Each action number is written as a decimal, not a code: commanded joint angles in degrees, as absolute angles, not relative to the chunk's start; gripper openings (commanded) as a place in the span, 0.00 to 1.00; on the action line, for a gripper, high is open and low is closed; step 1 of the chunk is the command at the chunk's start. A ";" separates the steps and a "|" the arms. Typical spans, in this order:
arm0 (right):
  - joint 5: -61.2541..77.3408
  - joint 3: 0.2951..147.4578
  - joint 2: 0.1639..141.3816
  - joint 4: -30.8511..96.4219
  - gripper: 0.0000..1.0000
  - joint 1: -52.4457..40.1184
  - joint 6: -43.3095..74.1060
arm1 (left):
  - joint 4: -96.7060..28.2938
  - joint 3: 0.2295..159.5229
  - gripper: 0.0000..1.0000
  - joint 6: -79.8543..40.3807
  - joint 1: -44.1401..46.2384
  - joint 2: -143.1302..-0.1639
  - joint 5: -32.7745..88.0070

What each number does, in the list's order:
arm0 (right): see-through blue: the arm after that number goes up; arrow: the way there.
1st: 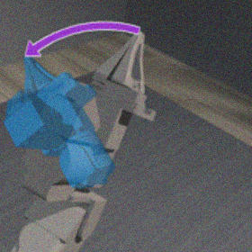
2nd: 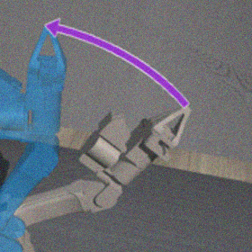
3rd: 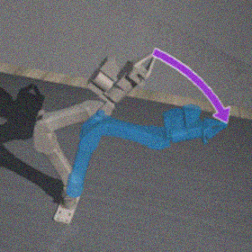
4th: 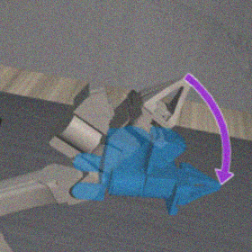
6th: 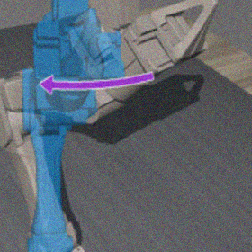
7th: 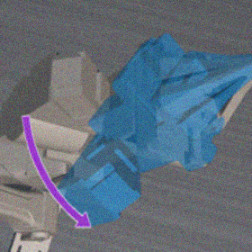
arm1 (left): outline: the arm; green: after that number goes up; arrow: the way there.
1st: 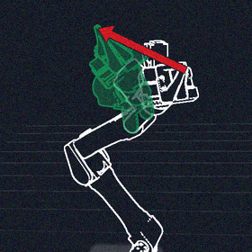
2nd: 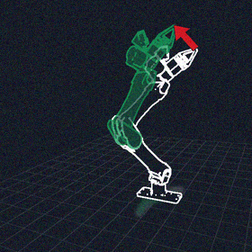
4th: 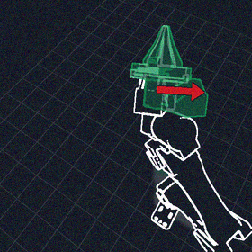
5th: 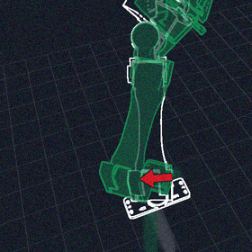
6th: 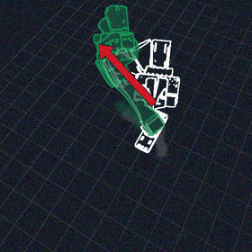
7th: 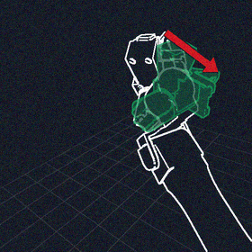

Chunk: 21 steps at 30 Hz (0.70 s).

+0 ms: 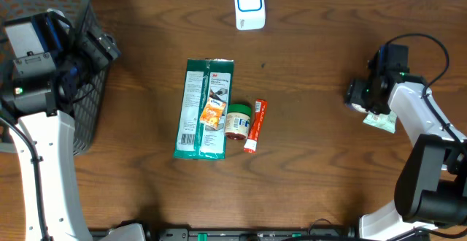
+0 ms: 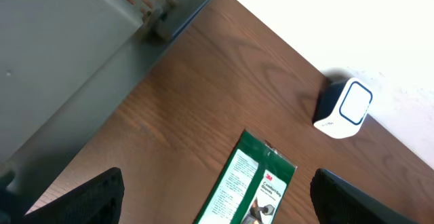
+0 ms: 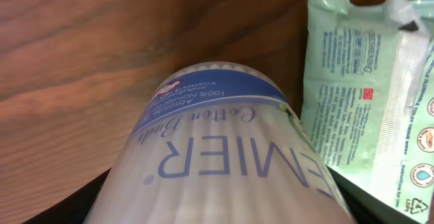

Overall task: Scan the item barcode
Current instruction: 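Carry the swab tub right and set it beside the wipe pack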

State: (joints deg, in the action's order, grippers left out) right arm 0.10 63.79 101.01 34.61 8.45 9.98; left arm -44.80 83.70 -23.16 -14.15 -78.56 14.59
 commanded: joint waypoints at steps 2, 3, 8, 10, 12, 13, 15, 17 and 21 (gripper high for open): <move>-1.26 62.96 100.75 34.09 0.24 9.61 9.56 | -44.80 84.62 0.86 -23.20 -14.35 -78.24 13.85; -2.20 62.96 100.75 34.17 0.28 9.87 9.56 | -44.80 84.62 0.86 -23.20 -14.35 -78.24 13.85; -3.18 62.96 100.75 34.22 0.99 10.87 9.54 | -44.80 84.62 0.86 -23.20 -14.35 -78.24 13.85; -3.09 63.02 100.73 34.04 0.99 11.05 9.54 | -44.80 84.62 0.86 -23.20 -14.35 -78.24 13.85; -2.57 63.53 100.73 34.15 0.99 11.05 9.54 | -44.80 84.62 0.86 -23.20 -14.35 -78.24 13.85; -1.80 64.12 100.73 34.57 0.99 11.05 9.54 | -44.80 84.62 0.86 -23.20 -14.35 -78.24 13.85; -0.60 65.65 100.71 36.27 0.99 11.05 9.54 | -44.80 84.62 0.86 -23.20 -14.35 -78.24 13.85; -0.03 68.27 100.71 39.51 0.99 11.05 9.56 | -44.80 84.62 0.86 -23.20 -14.35 -78.24 13.85; 1.65 75.31 100.71 48.60 0.99 10.98 9.56 | -44.80 84.62 0.86 -23.20 -14.35 -78.24 13.85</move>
